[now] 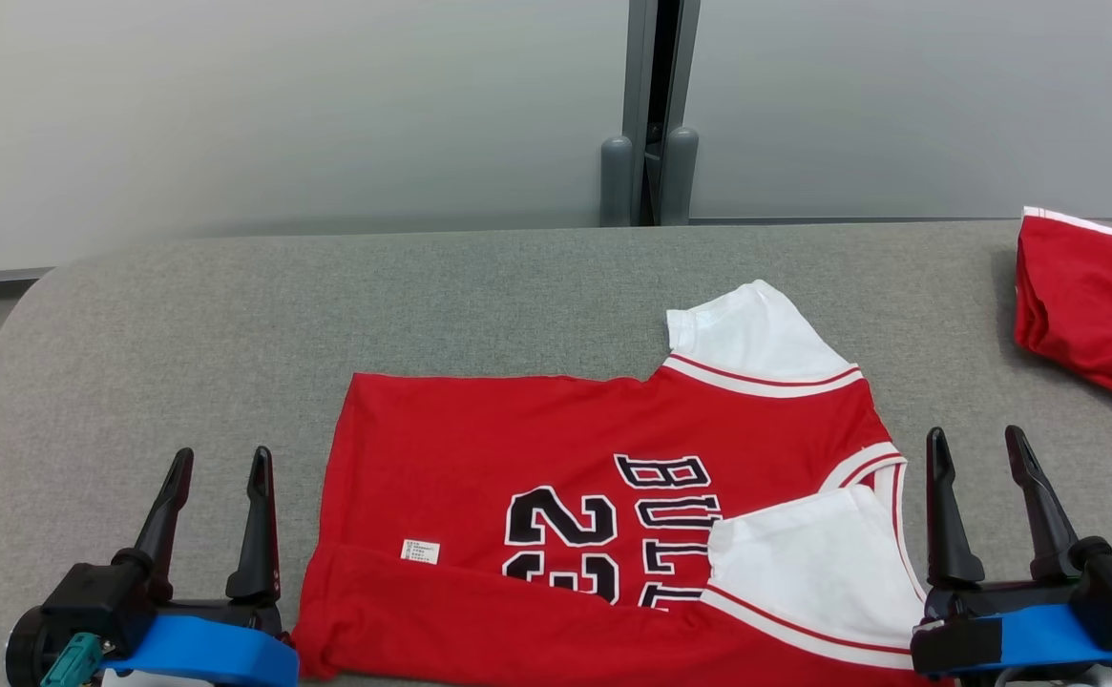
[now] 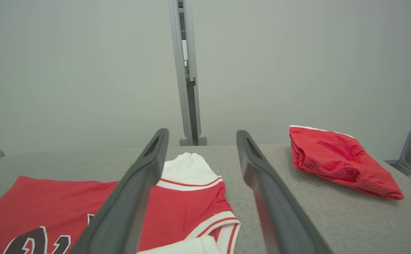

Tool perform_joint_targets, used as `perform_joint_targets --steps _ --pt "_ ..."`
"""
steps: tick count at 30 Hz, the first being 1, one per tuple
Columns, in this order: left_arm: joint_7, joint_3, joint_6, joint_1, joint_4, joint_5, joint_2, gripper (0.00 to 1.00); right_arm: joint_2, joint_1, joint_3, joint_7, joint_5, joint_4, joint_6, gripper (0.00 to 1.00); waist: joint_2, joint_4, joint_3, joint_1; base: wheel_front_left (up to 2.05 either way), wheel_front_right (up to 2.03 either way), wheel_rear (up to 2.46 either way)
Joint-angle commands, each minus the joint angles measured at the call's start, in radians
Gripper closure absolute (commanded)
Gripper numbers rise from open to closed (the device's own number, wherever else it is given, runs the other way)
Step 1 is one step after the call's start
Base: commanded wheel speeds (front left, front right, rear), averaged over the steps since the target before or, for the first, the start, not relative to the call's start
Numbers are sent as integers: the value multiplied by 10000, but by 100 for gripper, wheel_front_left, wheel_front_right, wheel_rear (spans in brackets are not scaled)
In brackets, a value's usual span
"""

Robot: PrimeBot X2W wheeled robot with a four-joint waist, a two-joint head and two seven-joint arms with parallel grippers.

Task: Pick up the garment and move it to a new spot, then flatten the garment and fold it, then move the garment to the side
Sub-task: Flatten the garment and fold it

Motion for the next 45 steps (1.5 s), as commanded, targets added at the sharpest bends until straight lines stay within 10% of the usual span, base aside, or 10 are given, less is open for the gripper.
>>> perform_joint_targets --steps 1,13,23,45 --pt "-45 65 -37 69 38 76 6 0 35 -41 -7 -45 -43 23 -4 0 0 -2 -4 1 0 0 0" --pt "160 7 -938 -1890 1057 422 231 0 -441 -1544 416 337 -469 400 -4 0 0 36 504 1 0 0 0" --pt "2418 -519 -2064 -5686 3450 -467 668 0 -1049 -5031 1015 1765 -455 1304 -4 0 0 -211 1878 1 0 0 0" --pt "6323 -3707 -2201 -7608 5445 -3761 1663 0 -1285 -6875 1386 1250 -247 3716 -4 0 0 -587 3166 1 0 0 0"
